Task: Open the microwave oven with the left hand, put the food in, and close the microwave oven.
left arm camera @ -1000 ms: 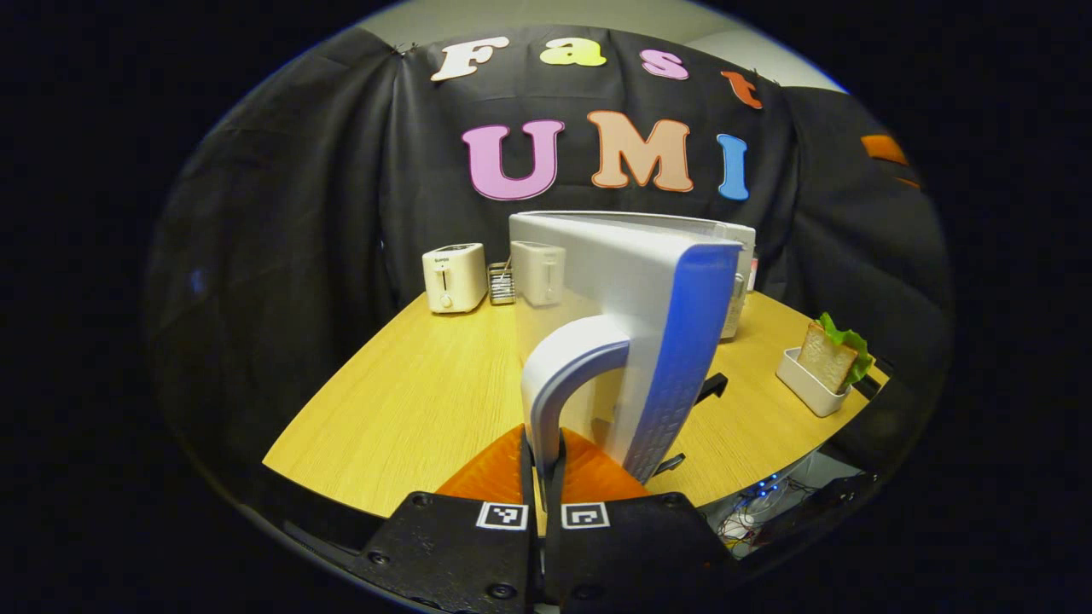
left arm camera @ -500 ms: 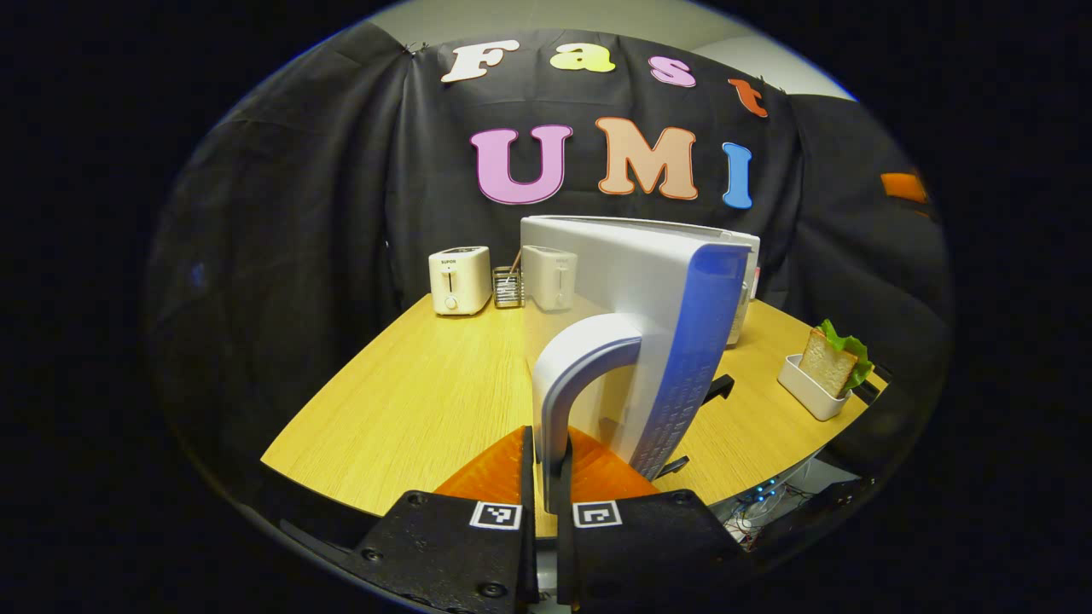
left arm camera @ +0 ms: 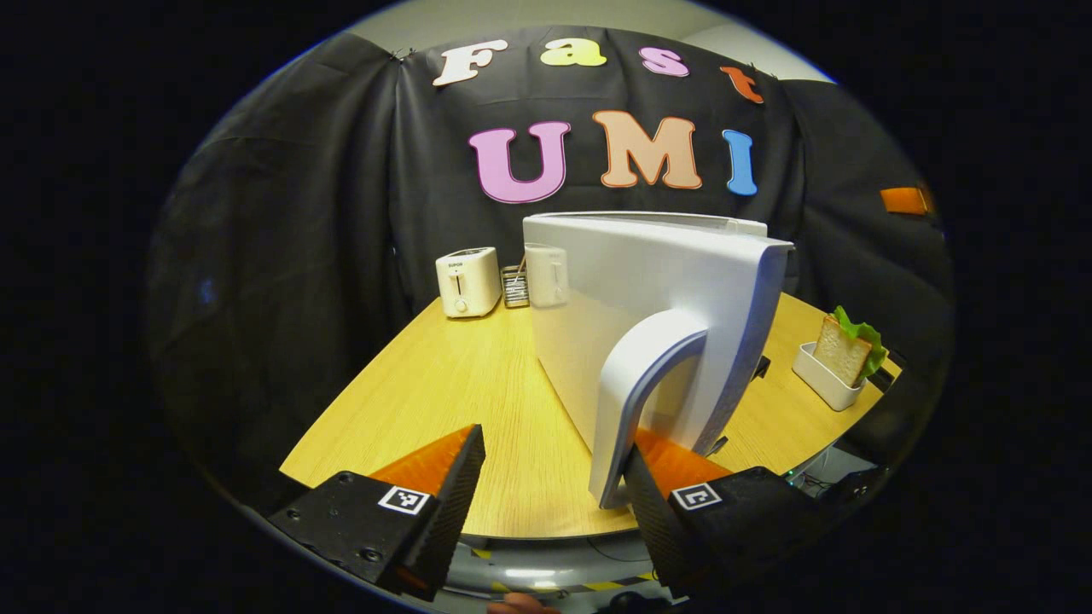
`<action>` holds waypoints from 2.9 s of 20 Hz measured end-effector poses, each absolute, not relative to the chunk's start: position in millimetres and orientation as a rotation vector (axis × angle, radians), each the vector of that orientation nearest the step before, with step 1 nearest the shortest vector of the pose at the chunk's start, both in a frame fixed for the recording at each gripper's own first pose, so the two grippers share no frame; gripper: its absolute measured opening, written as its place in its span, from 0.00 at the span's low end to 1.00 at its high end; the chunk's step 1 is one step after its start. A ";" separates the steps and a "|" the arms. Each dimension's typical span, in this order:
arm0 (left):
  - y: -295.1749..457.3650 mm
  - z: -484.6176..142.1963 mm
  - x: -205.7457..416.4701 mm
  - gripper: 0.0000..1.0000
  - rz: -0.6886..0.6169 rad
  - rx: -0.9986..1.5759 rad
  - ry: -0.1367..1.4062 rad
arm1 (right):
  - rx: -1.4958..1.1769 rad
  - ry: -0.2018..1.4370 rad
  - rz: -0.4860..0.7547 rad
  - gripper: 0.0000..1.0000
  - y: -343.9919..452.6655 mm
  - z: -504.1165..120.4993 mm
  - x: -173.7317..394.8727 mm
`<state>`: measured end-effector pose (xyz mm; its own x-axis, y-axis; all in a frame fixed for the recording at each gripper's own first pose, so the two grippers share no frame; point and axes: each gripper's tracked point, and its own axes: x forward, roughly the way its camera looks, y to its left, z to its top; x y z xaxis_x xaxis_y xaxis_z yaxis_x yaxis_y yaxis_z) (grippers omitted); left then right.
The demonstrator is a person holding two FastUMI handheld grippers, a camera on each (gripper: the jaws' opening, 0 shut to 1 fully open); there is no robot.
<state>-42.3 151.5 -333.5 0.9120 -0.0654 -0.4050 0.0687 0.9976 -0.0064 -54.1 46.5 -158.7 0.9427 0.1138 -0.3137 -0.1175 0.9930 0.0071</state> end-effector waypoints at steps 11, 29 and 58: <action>165.2 -264.2 -66.9 0.88 -0.058 0.134 0.325 | -0.045 0.465 0.113 0.97 48.2 -257.4 -39.8; 174.0 -79.6 -66.4 0.94 0.041 -0.016 -0.001 | 0.002 0.762 0.003 0.92 42.6 -394.0 -21.7; 164.9 -88.6 -60.8 0.94 -0.018 -0.120 0.027 | 0.111 0.758 0.009 0.40 43.5 -347.8 -14.6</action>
<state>-60.8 164.9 -88.6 0.9995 -0.0194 -0.0256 0.0162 0.9927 -0.1195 -14.6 43.5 -347.8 0.7262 0.0480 -0.6858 0.0324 0.9941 0.1039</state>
